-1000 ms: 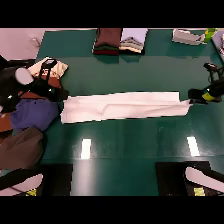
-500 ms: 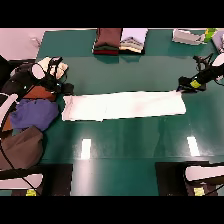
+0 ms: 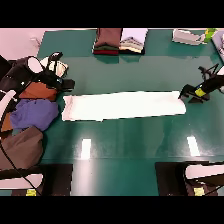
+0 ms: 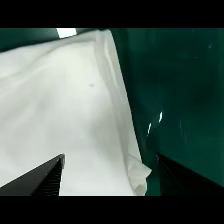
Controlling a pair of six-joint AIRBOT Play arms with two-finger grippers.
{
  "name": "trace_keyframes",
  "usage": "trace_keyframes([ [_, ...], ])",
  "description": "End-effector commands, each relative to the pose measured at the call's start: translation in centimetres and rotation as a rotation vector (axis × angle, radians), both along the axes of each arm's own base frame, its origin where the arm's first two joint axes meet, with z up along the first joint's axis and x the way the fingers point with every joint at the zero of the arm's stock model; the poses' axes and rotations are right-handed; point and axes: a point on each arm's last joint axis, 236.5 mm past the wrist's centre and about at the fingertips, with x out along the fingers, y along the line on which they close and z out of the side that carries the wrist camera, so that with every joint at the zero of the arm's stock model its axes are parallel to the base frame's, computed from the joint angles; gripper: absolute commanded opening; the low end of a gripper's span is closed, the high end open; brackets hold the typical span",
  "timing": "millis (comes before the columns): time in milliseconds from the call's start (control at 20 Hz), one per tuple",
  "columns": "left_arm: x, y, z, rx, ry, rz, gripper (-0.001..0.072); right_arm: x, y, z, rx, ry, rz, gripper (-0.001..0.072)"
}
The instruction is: Fold the shirts.
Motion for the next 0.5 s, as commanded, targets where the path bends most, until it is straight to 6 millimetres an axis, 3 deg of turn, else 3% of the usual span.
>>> trace_keyframes([
  [0,-0.1,-0.9,0.3,-0.043,0.007,-0.003,0.0025,-1.3,0.7,-3.0,0.014,0.045,-0.003,0.0658],
  [150,-0.2,-1.0,0.3,-0.045,0.012,-0.004,0.0025,-0.9,1.9,-3.9,0.003,0.028,0.022,0.0642],
  [250,-0.5,-1.0,0.2,-0.045,0.021,-0.007,0.0025,-0.8,2.4,-4.0,0.001,0.029,0.046,0.0416],
  [300,-0.7,-1.1,0.1,-0.047,0.032,-0.009,0.0025,-0.9,2.7,-3.9,0.0,0.026,0.069,0.025],
  [350,-0.9,-1.4,0.2,-0.063,0.04,-0.01,0.0024,-1.0,2.9,-3.7,0.001,0.028,0.079,0.013],
  [400,-0.9,-1.9,0.4,-0.088,0.043,-0.007,0.0024,-1.1,2.9,-3.3,-0.002,0.025,0.089,0.0029],
  [450,-0.8,-2.4,0.6,-0.11,0.041,-0.005,0.0024,-1.2,2.9,-2.6,-0.009,0.015,0.092,0.0013],
])
